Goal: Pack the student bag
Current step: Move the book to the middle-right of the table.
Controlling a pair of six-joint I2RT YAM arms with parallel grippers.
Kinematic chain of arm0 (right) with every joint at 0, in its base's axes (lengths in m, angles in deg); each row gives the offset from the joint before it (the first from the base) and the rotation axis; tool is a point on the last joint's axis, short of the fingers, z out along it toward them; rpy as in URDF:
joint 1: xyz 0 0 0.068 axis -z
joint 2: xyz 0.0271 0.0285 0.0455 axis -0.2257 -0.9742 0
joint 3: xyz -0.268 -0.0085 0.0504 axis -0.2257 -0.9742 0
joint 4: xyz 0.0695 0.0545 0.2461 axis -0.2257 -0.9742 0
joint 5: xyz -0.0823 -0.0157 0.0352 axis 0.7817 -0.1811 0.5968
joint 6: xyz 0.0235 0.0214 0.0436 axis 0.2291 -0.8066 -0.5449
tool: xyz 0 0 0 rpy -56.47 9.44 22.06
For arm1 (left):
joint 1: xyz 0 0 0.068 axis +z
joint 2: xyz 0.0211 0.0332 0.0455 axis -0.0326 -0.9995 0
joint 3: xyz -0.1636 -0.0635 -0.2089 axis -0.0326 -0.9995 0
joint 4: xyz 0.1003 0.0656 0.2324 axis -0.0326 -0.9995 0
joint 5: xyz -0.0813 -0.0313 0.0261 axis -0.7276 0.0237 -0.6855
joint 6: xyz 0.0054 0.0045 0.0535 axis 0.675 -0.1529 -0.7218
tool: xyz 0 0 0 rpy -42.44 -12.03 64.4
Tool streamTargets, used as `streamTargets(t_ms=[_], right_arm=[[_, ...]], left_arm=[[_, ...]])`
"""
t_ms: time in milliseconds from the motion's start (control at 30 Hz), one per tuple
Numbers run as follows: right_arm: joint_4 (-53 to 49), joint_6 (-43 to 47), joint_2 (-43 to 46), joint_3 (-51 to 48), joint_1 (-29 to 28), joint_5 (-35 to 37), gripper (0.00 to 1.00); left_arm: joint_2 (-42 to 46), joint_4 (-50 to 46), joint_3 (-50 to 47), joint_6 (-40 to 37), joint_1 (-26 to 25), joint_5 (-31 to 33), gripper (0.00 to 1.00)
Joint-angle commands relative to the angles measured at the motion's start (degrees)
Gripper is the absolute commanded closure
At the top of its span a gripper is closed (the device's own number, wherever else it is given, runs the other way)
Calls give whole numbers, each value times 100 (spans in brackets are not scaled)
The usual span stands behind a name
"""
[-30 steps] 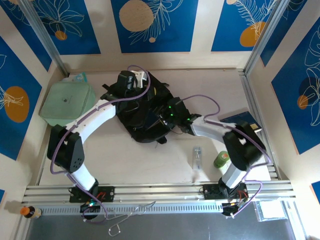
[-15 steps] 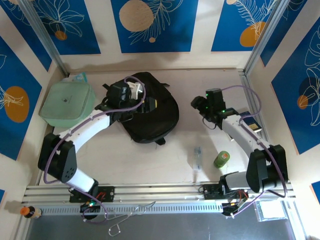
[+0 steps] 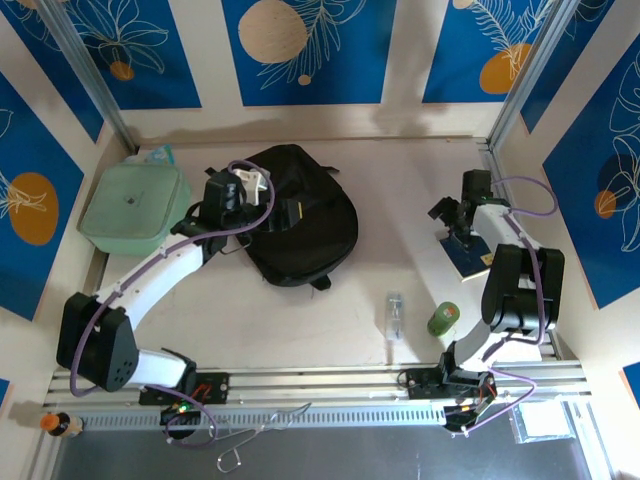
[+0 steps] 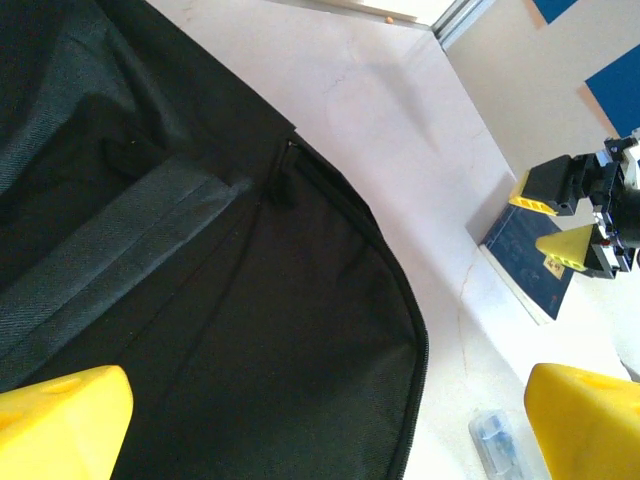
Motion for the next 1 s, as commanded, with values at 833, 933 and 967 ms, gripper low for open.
streamTargets(t_ms=[833, 933, 967], right_arm=[[-209, 844, -1407, 553, -393, -1614, 17], [-198, 891, -1356, 443, -835, -1946, 17], [-176, 876, -1330, 384, -962, -2067, 17]], left_arm=[[-703, 66, 410, 324, 65, -696, 0], [-873, 61, 569, 377, 21, -774, 0], [-937, 44, 634, 385, -3, -792, 0]])
